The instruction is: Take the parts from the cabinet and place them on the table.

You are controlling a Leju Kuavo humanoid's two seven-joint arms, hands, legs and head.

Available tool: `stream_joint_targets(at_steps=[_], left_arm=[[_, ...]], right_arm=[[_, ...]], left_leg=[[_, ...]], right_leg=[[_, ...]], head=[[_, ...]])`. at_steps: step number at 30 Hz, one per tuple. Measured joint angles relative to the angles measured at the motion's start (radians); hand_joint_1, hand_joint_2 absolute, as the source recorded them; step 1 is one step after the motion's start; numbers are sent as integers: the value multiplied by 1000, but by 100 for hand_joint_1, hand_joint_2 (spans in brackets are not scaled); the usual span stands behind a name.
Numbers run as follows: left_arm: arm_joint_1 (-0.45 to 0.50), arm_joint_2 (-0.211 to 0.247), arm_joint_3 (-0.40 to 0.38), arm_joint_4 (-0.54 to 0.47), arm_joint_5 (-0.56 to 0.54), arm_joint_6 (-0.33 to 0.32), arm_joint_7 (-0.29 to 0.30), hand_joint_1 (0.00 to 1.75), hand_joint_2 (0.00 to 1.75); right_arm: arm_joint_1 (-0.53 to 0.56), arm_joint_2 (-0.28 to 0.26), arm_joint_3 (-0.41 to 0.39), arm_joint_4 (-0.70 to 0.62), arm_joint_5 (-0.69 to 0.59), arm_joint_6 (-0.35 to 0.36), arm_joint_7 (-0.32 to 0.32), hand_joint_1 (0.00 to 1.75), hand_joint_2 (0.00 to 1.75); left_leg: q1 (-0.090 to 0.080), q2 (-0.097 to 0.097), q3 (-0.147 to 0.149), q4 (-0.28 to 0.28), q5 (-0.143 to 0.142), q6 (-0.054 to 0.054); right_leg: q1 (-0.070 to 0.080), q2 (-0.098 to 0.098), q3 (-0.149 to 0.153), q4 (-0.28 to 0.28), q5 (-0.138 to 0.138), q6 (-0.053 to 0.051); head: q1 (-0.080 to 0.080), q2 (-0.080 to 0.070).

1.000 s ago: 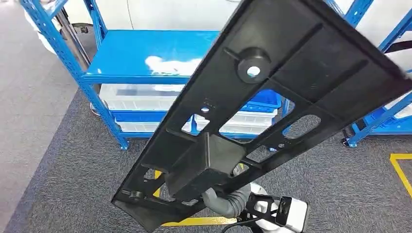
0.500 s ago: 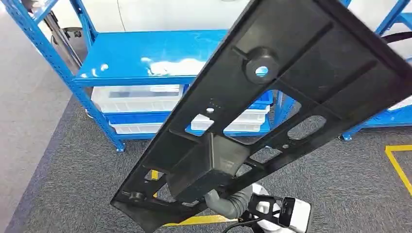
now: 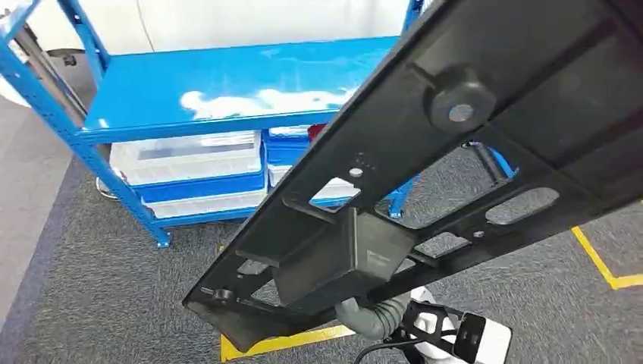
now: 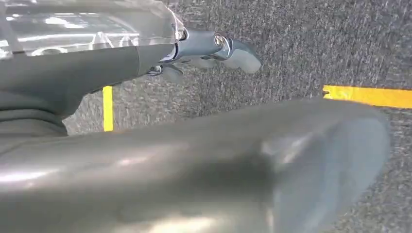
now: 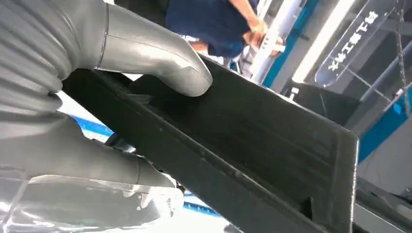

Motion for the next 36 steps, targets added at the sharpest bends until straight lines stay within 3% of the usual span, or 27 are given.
stream_joint_targets(at_steps=[1, 2, 5, 6, 7, 8, 10, 11, 12, 13, 14, 15, 16, 17, 20, 21, 22, 23, 24, 26, 27, 28, 30, 31, 32, 35, 36], left_arm=[[0, 0, 0, 0, 0, 9, 0, 0, 0], [0, 0, 0, 0, 0, 11, 0, 0, 0], [-4, 0, 0, 0, -3, 30, 3, 0, 0], [-6, 0, 0, 0, -5, 39, 5, 0, 0], [-5, 2, 0, 0, -8, 46, 5, 0, 0], [-5, 4, 0, 0, -12, 53, 7, 0, 0], [-5, 10, 0, 0, -15, 66, 13, 0, 0], [-3, 12, 0, 0, -16, 68, 18, 0, 0], [-1, 13, 0, 0, -16, 68, 18, 0, 0], [-2, 16, 0, 0, -16, 71, 18, 0, 0], [-3, 17, 0, 0, -16, 71, 17, 0, 0], [-4, 19, 0, 0, -15, 71, 14, 0, 0], [-3, 22, 2, 0, -13, 70, 12, 0, 0], [-2, 22, 5, 0, -13, 67, 7, 0, 0], [-13, 26, 10, 0, -13, 62, -3, 0, 0], [-15, 26, 11, 0, -15, 60, -4, 0, 0], [-19, 29, 12, 0, -18, 57, -4, 0, 0], [-20, 30, 13, 0, -20, 53, -3, 0, 0], [-18, 31, 13, 0, -24, 49, -1, 0, 0], [-16, 33, 13, 0, -27, 49, 4, 0, 0], [-17, 35, 13, 0, -32, 49, 8, 0, 0], [-18, 37, 13, 0, -35, 46, 9, 0, 0], [-22, 37, 13, 0, -36, 37, 11, 0, 0], [-23, 37, 13, 0, -37, 30, 11, 0, 0], [-22, 37, 13, 0, -37, 27, 11, 0, 0], [-24, 38, 13, 0, -38, 24, 15, 0, 0], [-28, 38, 12, 0, -42, 22, 16, 0, 0]], right_arm=[[-4, 0, -3, -7, 5, -11, 0, 175, 175], [-6, 0, -4, -12, 10, -19, 0, 175, 175], [-7, 0, -19, -27, 10, -32, 0, 175, 175], [-6, 1, -24, -34, 10, -35, 0, 175, 175], [-11, 3, -30, -41, 9, -42, 0, 175, 175], [-16, 8, -33, -44, 9, -46, 0, 175, 175], [-17, 15, -41, -51, 9, -50, 0, 175, 175], [-16, 15, -45, -54, 8, -55, 0, 175, 175], [-16, 16, -48, -55, 8, -57, 0, 175, 175], [-16, 18, -50, -56, 9, -59, 0, 175, 175], [-16, 19, -52, -59, 11, -60, 0, 175, 175], [-16, 20, -54, -64, 13, -60, 0, 175, 175], [-18, 21, -57, -71, 14, -59, 0, 175, 175], [-22, 22, -60, -74, 16, -58, 0, 175, 175], [-26, 23, -63, -81, 26, -62, 0, 175, 175], [-28, 22, -63, -84, 30, -68, 0, 175, 175], [-32, 22, -63, -86, 29, -79, 0, 175, 175], [-40, 22, -62, -87, 30, -88, 0, 175, 175], [-49, 23, -60, -87, 29, -100, 0, 175, 175], [-52, 23, -58, -87, 29, -118, 0, 175, 175], [-52, 23, -57, -87, 29, -127, 0, 175, 175], [-54, 22, -55, -87, 30, -137, 0, 175, 175], [-64, 22, -49, -88, 32, -154, 0, 175, 175], [-70, 22, -45, -92, 34, -161, 1, 175, 175], [-78, 23, -41, -95, 35, -168, 2, 175, 175], [-85, 23, -31, -100, 37, -178, 3, 175, 175], [-86, 23, -27, -103, 37, -185, 5, 175, 175]], left_leg=[[-6, 7, 1, 1, -3, -5], [-9, 14, 0, 2, -4, -12], [-10, 42, 6, -2, -4, -29], [-4, 28, 0, 4, -14, -35], [-3, -11, -9, 36, -41, -37], [-2, -34, -34, 96, -78, -37], [-2, -54, -114, 271, -155, -41], [-2, -54, -138, 322, -162, -43], [-2, -54, -137, 316, -144, -43], [-2, -55, -114, 261, -102, -42], [0, -59, -78, 179, -54, -40], [2, -78, -38, 91, -10, -39], [7, -132, -16, 33, 0, -35], [8, -137, -4, 7, -11, -33], [-1, -111, -9, 16, -9, -19], [9, -97, -8, 6, -3, -10], [8, -84, -5, 2, 1, -2], [6, -76, -5, 2, 1, 3], [2, -62, -5, 3, 0, 5], [-2, -36, -6, 3, -2, 8], [-3, -23, -5, 3, -3, 8], [-3, -11, -4, 3, -4, 7], [-6, 10, 2, 3, -8, 4], [-7, 19, 6, 3, -10, 1], [-16, 28, 6, 6, -15, -6], [-15, 62, 13, -2, -16, -18], [-18, 72, 17, -3, -19, -24]], right_leg=[[11, -40, 20, -48, -14, -8], [14, -25, 17, -49, -6, -22], [16, 6, 8, -52, -1, -38], [5, 14, 13, -61, 6, -47], [5, 21, 13, -63, 8, -52], [6, 28, 11, -63, 10, -57], [7, 52, 9, -63, 11, -59], [8, 65, 9, -62, 12, -60], [8, 79, 10, -62, 12, -59], [7, 93, 11, -60, 12, -59], [7, 106, 13, -57, 11, -57], [6, 118, 13, -54, 9, -53], [7, 128, 7, -48, 8, -47], [11, 141, -2, -38, 6, -41], [5, 168, -11, -46, 18, -19], [6, 177, -14, -45, 18, -14], [12, 116, -23, -18, -5, -11], [11, 82, -44, 28, -34, -8], [7, 57, -88, 119, -79, -3], [4, 44, -154, 256, -127, 1], [4, 41, -160, 270, -121, 1], [4, 39, -142, 235, -93, -1], [8, 15, -48, 59, -9, -14], [16, -30, -3, -24, 11, -26], [30, -60, 4, -46, -3, -35], [31, -16, -6, -45, 2, -46], [24, -3, -1, -55, 7, -54]], head=[[0, 0], [0, 0], [0, 0], [0, 0], [0, 0], [0, 0], [0, 0], [0, 0], [0, 0], [0, 0], [0, 0], [0, 0], [0, 0], [0, 0], [0, 0], [0, 0], [0, 0], [0, 0], [0, 0], [0, 0], [0, 0], [0, 0], [0, 0], [0, 0], [0, 0], [0, 0], [0, 0]])
